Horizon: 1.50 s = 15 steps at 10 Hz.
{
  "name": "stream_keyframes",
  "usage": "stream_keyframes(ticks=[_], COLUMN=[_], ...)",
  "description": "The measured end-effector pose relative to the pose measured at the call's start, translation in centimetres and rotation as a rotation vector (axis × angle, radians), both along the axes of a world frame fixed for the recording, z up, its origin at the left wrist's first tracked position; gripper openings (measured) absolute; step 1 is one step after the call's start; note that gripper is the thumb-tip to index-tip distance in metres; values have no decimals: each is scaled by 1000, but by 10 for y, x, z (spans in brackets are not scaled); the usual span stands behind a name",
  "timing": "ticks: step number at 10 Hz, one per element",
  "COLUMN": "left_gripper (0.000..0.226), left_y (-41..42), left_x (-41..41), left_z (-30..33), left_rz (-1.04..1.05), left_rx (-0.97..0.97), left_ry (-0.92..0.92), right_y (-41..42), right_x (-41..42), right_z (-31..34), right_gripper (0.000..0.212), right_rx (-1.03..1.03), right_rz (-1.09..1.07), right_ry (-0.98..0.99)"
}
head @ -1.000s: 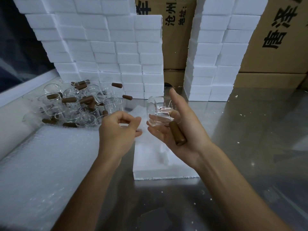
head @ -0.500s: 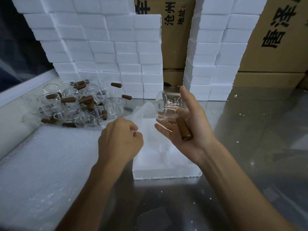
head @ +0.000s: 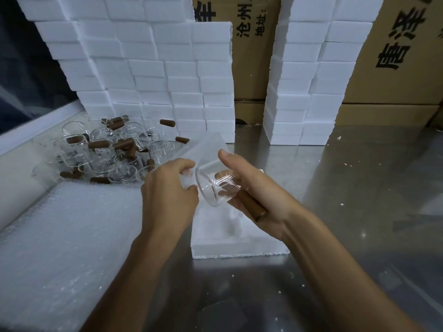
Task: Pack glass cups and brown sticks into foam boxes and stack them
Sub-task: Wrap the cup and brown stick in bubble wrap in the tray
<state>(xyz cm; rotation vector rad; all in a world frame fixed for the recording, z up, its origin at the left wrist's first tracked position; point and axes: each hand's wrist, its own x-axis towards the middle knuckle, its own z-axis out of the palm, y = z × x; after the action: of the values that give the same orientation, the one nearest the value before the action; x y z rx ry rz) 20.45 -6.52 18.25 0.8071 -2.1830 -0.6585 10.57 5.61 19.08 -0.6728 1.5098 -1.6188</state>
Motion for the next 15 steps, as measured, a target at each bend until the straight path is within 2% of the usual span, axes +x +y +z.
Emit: stream_keyframes(ticks=[1, 2, 3, 4, 5, 6, 9, 10, 11, 12, 14, 15], left_gripper=[65, 81, 91, 98, 102, 104, 107, 103, 101, 98, 91, 90], left_y=[5, 10, 16, 22, 23, 23, 33, 35, 38, 46, 52, 56], left_x=[-1, -1, -1, -3, -4, -4, -7, -8, -8, -9, -11, -11], left_z=[2, 3, 2, 1, 0, -1, -7, -7, -6, -6, -5, -5], left_rz=[-100, -191, -318, -371, -393, -403, -461, -512, -530, -574, -688, -694], left_rx=[-51, -150, -196, -181, -159, -147, -174, -119, -109, -137, 4, 20], left_ry=[-16, -79, -135, -181, -205, -234, -248, -185, -167, -175, -99, -96], right_y=[-1, 1, 3, 1, 0, 0, -1, -1, -2, -4, 1, 1], right_x=[-1, 1, 0, -5, -9, -10, -7, -9, -8, -9, -16, -9], right_z=[-2, -1, -2, -6, -10, -10, -14, -17, -20, -25, -27, -19], right_gripper=[48, 45, 29, 28, 43, 50, 52, 59, 59, 51, 19, 16], right_rx=[52, 51, -11, -105, -214, -249, -189, -190, -159, -142, -146, -81], right_rz=[-46, -97, -135, -162, -175, -204, -379, -373, -359, -377, -331, -360], right_ry=[76, 71, 27, -120, -189, -186, 141, 86, 122, 209, 98, 133])
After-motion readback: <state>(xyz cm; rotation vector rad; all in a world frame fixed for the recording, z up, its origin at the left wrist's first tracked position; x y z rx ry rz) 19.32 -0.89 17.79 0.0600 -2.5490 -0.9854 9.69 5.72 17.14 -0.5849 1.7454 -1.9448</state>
